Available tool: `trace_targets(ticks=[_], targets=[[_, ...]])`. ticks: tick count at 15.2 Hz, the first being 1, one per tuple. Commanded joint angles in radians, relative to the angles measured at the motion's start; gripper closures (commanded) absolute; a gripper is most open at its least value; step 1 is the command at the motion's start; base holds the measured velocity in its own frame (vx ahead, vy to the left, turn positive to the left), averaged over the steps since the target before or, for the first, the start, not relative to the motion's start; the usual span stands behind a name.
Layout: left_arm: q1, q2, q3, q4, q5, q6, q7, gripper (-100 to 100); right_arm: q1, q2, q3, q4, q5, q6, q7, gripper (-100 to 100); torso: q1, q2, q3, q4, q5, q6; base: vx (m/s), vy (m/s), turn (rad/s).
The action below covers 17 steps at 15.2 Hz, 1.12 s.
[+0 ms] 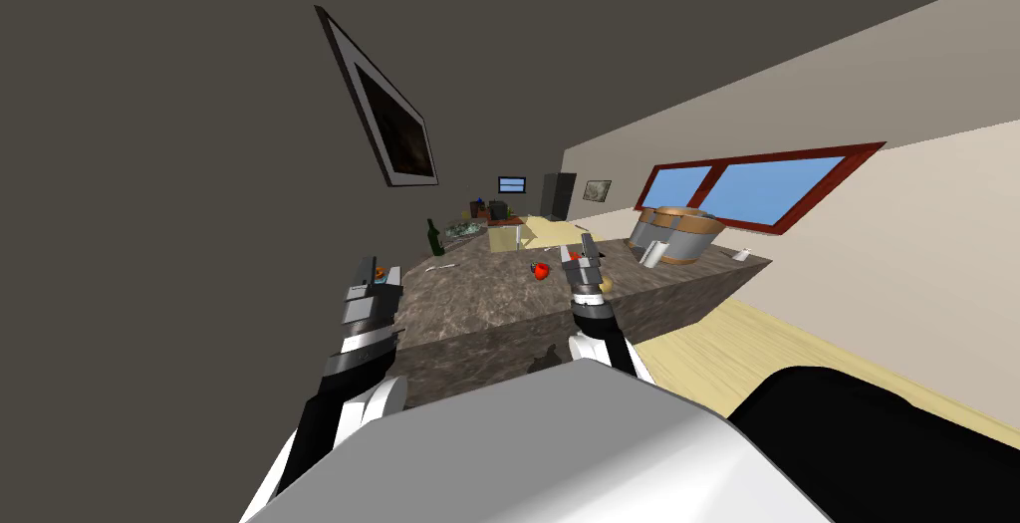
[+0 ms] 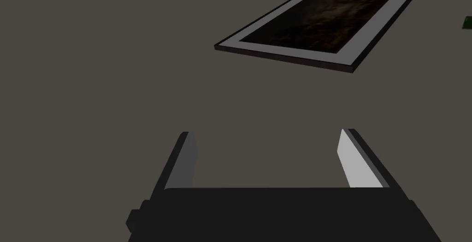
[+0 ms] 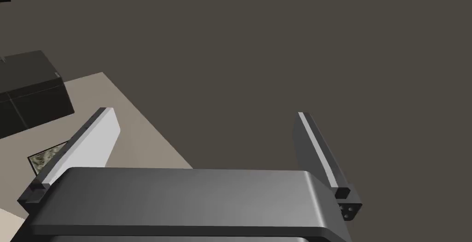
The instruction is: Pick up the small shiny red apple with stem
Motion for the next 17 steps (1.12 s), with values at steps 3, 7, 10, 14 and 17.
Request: trace_targets(ticks=[3,7,10,14,17], targets=[[0.0,0.0,0.0,0.0,0.0,0.0,0.0,0,0.006,-0.072,0.002,0.016,-0.001,-0.004,0.0,-100,0.0,0.001,0.001,0.0,0.0,0.0,-0.021,0.003,0.006],[0.0,0.0,0.0,0.0,0.0,0.0,0.0,0,0.015,-0.145,0.004,0.044,-0.004,-0.009,-0.003,-100,0.0,0.003,0.002,0.001,0.0,0.0,-0.036,0.001,0.019],[0.0,0.0,0.0,0.0,0.0,0.0,0.0,0,0.026,-0.215,0.006,0.084,-0.008,-0.014,-0.008,-100,-0.001,0.003,0.002,0.001,0.0,0.0,-0.038,-0.003,0.043],[0.0,0.0,0.0,0.0,0.0,0.0,0.0,0,0.04,-0.3,0.01,0.136,-0.015,-0.018,-0.018,-100,-0.001,0.003,0.002,0.001,0.0,0.0,-0.044,-0.003,0.061],[0.0,0.0,0.0,0.0,0.0,0.0,0.0,0,0.048,-0.361,0.012,0.165,-0.02,-0.021,-0.024,-100,-0.001,0.003,0.002,0.001,0.0,0.0,-0.035,-0.004,0.059]])
